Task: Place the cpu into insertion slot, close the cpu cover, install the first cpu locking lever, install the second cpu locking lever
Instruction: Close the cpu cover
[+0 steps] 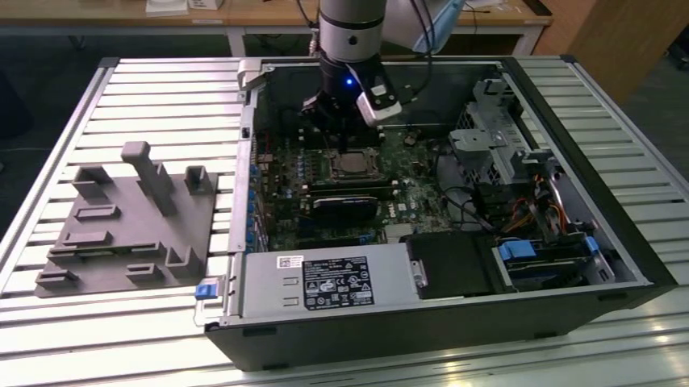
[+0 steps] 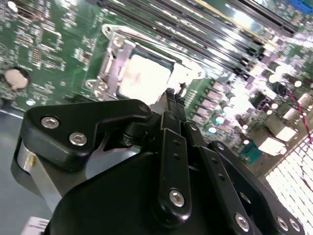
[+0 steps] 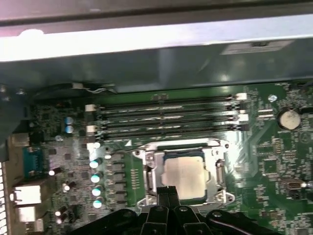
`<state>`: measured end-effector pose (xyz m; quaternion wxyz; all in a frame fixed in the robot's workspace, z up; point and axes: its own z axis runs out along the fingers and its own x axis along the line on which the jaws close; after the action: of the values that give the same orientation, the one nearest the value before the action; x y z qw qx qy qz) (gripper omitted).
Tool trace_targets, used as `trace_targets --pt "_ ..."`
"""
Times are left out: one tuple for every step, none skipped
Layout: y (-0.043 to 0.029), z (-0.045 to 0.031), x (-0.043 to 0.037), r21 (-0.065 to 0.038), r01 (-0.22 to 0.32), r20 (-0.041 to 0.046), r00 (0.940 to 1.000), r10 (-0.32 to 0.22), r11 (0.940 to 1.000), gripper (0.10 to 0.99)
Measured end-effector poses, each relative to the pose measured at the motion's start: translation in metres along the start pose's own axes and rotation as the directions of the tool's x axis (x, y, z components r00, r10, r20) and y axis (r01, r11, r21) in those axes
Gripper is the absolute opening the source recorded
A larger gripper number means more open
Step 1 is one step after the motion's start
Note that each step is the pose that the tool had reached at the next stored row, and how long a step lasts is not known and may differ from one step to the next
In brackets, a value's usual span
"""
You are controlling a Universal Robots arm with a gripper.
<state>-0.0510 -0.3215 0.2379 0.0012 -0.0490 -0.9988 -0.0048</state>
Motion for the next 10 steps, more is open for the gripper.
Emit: trace_targets --pt "0.0003 0.0000 -0.0027 0.000 0.000 0.0000 1.0000 0.000 1.0000 0.106" --pt "0.0005 0.0000 -0.0056 0.000 0.000 -0.0001 1.0000 0.000 1.0000 0.106" --pt "0.0008 -0.0001 -0.0084 0.000 0.000 0.0000 1.0000 0.000 1.0000 0.106" --pt "0.0011 -0.0001 -0.0113 0.000 0.000 -0.0001 1.0000 0.000 1.0000 0.106" --pt "0.0014 0.0000 -0.0143 0.000 0.000 0.0000 1.0000 0.000 1.0000 0.106" --pt "0.0017 -0.0001 -0.0170 0.000 0.000 -0.0001 1.0000 0.000 1.0000 0.106" --pt "0.0019 -0.0001 -0.0194 0.000 0.000 0.0000 1.0000 0.000 1.0000 0.106" --pt "0.0021 -0.0001 -0.0217 0.000 0.000 -0.0001 1.0000 0.000 1.0000 0.106" --pt "0.0023 -0.0001 -0.0237 0.000 0.000 -0.0001 1.0000 0.000 1.0000 0.106" --pt "0.0024 -0.0001 -0.0245 0.000 0.000 0.0000 1.0000 0.000 1.0000 0.106"
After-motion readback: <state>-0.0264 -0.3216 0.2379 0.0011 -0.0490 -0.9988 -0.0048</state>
